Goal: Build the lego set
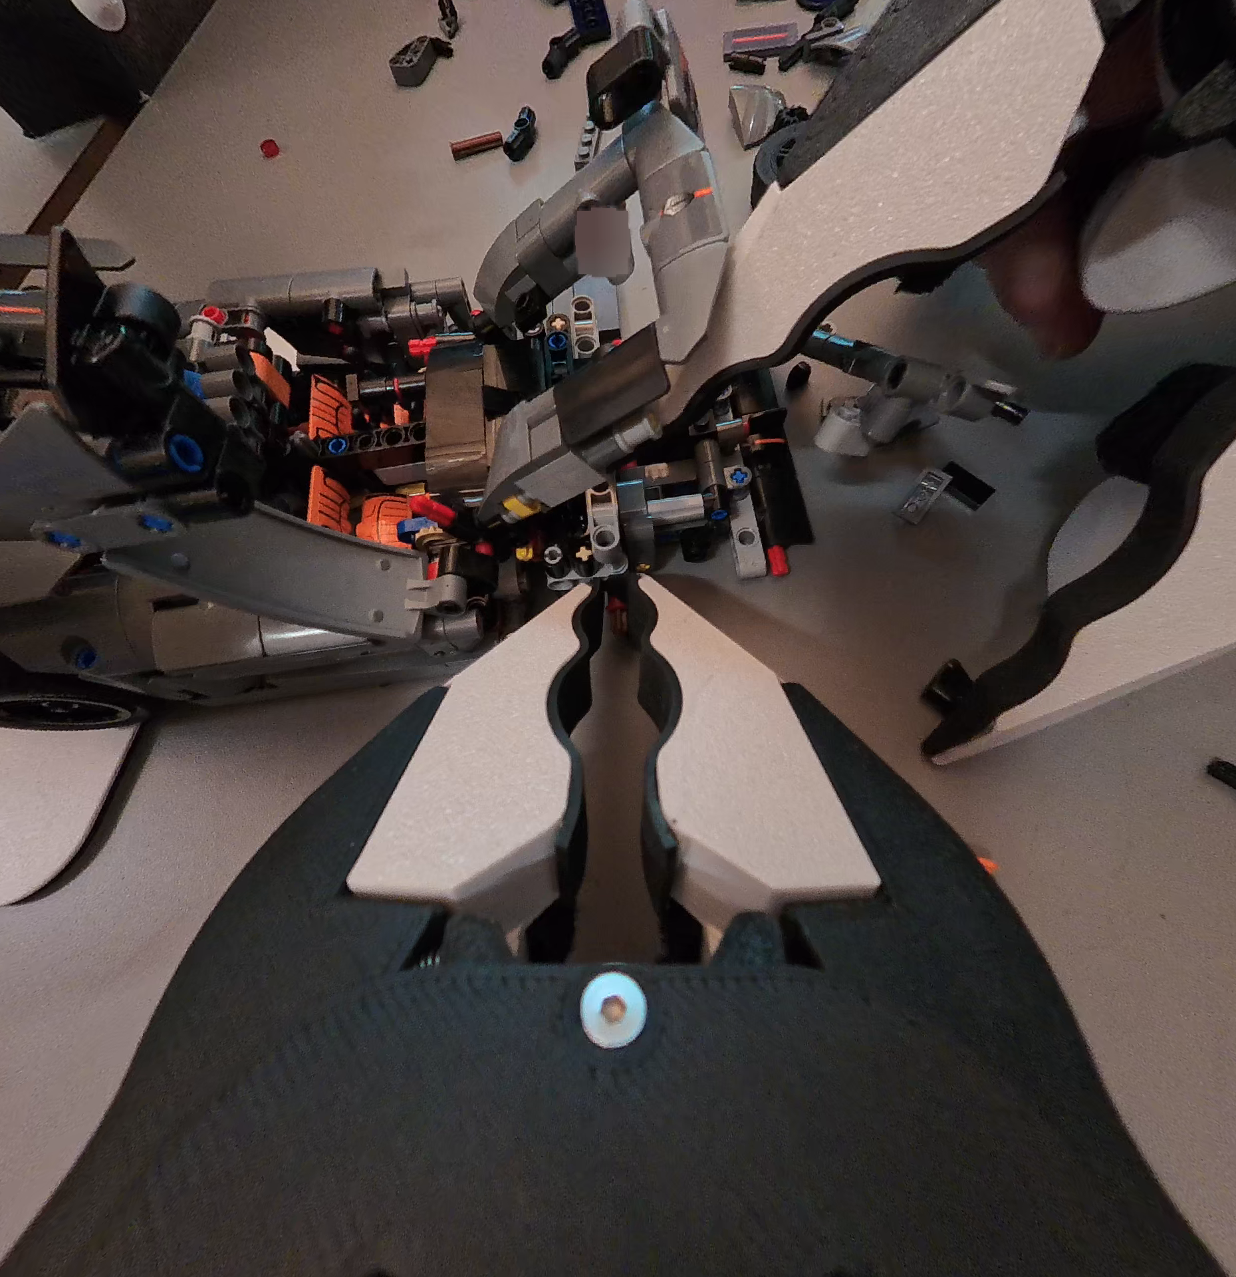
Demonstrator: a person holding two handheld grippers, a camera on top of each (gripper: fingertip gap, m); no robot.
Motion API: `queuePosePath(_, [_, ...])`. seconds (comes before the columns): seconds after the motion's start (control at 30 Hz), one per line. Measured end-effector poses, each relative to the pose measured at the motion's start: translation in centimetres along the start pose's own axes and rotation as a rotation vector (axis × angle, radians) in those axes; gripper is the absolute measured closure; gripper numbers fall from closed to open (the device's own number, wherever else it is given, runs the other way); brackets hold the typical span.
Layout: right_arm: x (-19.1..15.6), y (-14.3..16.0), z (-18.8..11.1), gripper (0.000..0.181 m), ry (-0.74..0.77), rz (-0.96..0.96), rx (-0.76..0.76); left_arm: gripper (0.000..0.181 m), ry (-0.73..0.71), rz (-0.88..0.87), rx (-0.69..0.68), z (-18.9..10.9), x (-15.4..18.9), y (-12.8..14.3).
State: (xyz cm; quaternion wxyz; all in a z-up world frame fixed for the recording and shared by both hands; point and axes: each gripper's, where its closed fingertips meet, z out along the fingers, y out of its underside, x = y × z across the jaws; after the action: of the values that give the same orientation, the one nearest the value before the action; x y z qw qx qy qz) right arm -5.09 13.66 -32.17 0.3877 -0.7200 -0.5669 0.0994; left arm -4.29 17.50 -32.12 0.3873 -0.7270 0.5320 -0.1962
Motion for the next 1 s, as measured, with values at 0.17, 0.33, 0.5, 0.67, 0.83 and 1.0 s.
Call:
queuePosePath(0.17, [-0.36,0.24,0.02,0.095,-0.035,0.009,-0.022,0.177,-0.003,0.003,-0.006,0.09,0.0,0.05])
queuePosePath(0.33, [0.05,0.14,-0.28,0.086,-0.02,-0.017,-0.036,0.177,-0.005,0.013,-0.001,0.13,0.08,-0.07])
queuePosePath(0.5, [0.35,-0.21,-0.1,0.077,0.026,-0.038,0.005,0.177,-0.008,0.007,0.001,0.09,-0.01,-0.1])
queuePosePath(0.67, [0.25,-0.33,-0.25,0.077,0.052,-0.06,0.013,0.174,-0.015,0.041,-0.009,0.21,0.14,0.0])
queuePosePath(0.83, [0.4,-0.56,0.09,0.083,0.053,-0.061,0.023,0.173,-0.015,0.044,-0.018,0.44,0.1,0.0])
queuePosePath(1.0, [0.51,-0.54,0.33,0.089,0.042,-0.05,0.016,0.173,-0.013,0.051,-0.02,0.71,0.11,-0.17])
